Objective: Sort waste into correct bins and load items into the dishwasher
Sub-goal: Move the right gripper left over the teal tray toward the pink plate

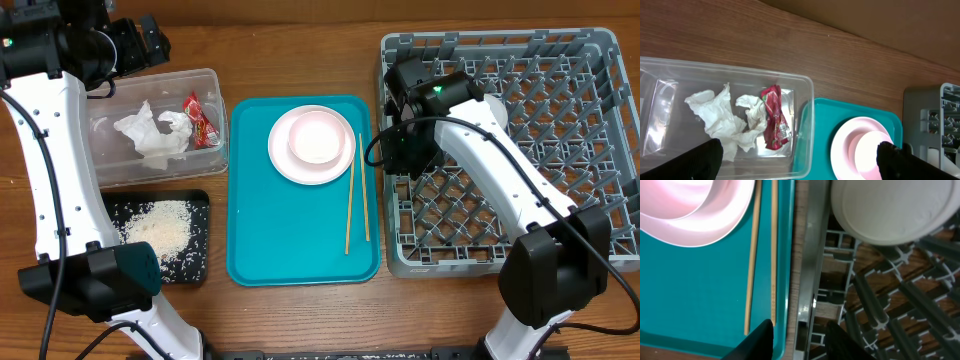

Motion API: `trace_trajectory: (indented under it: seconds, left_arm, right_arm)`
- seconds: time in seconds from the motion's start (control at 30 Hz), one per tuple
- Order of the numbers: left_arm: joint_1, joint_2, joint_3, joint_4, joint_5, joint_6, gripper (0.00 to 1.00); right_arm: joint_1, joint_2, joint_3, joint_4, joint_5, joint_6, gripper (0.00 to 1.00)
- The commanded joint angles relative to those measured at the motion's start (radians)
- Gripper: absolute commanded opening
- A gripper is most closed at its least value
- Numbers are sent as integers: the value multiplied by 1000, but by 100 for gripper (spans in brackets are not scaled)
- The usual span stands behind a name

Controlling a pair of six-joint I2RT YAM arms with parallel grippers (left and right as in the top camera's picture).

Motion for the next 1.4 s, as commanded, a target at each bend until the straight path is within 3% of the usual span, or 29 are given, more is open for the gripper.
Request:
trace_trajectory:
  seconds: [0.0, 0.4, 0.63, 1.37]
  left_arm:
    - [-4, -6, 9, 1, -5, -9, 100]
    - [-4, -6, 9, 1, -5, -9, 100]
    - [-4, -6, 9, 1, -5, -9, 100]
    - [-4, -6, 9, 1, -5, -9, 100]
  right_arm:
    - [1, 2, -43, 18, 6, 97, 36]
    - [42, 2, -176, 125, -4, 97, 35]
    - [45, 2, -175, 128, -4, 97, 21]
    - [136, 2, -175, 128, 27, 91, 12]
